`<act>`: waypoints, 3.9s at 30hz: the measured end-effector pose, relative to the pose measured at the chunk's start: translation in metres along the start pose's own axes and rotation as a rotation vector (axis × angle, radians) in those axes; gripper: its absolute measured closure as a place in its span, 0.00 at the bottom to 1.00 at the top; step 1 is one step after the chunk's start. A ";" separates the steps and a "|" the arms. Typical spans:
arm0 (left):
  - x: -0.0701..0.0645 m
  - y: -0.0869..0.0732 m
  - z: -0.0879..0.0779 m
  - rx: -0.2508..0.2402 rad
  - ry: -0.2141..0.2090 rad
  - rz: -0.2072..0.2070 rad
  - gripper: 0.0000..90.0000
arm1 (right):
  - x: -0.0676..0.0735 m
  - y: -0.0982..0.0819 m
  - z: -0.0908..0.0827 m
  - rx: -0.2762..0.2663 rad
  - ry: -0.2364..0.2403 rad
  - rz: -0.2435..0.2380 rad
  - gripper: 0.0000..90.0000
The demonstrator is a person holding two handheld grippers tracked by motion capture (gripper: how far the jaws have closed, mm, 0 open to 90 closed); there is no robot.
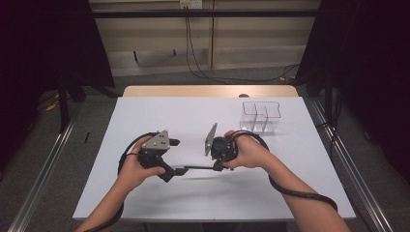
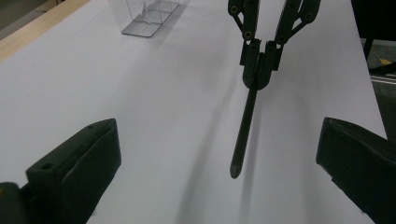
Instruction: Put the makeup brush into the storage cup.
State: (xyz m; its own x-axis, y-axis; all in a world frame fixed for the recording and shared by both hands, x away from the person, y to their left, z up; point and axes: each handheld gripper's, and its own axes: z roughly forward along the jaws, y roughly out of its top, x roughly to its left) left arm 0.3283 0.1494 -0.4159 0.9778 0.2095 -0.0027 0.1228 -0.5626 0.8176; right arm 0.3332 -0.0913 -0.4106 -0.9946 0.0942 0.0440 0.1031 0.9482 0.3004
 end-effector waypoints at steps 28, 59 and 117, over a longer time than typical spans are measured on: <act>-0.001 0.023 0.022 0.246 -0.030 0.060 0.00 | 0.001 0.003 -0.005 -0.024 -0.008 -0.011 0.95; -0.005 0.024 0.035 0.328 -0.094 0.128 0.83 | -0.001 0.007 -0.007 -0.039 -0.017 -0.034 0.95; -0.003 0.025 0.045 0.382 -0.135 0.113 0.94 | -0.006 0.000 -0.011 -0.173 -0.023 0.004 0.90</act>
State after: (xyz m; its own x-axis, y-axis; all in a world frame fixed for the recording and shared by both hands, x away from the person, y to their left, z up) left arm 0.3363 0.0990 -0.4214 0.9991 0.0370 -0.0216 0.0428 -0.8372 0.5452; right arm 0.3390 -0.0953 -0.4003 -0.9940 0.1068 0.0245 0.1061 0.8816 0.4600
